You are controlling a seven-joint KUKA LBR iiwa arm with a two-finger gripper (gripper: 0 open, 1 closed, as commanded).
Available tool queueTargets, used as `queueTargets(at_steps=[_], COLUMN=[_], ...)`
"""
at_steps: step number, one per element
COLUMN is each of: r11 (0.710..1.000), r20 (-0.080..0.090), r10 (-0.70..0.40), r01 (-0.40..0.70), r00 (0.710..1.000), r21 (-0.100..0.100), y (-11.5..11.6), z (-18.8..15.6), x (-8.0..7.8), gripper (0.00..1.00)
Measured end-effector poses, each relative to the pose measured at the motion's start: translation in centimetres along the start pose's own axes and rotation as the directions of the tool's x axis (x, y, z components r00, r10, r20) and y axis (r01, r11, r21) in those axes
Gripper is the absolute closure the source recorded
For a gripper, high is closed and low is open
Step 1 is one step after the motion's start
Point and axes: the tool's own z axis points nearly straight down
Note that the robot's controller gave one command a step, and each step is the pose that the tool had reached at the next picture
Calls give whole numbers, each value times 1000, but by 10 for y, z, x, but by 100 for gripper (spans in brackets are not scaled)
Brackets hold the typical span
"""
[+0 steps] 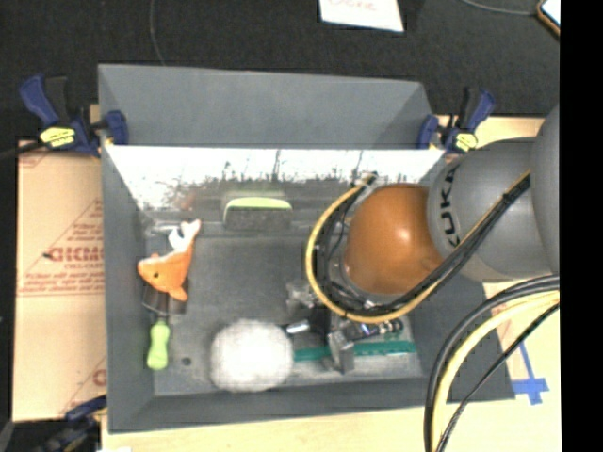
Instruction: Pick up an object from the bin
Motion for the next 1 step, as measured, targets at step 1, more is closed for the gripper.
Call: queueTargets(at_steps=[1], r11=[857], r20=[-1], r10=[516], r01=[-516], r00=[857], r21=[-4], y=[-37], z=[-1], x=[8], gripper=[100])
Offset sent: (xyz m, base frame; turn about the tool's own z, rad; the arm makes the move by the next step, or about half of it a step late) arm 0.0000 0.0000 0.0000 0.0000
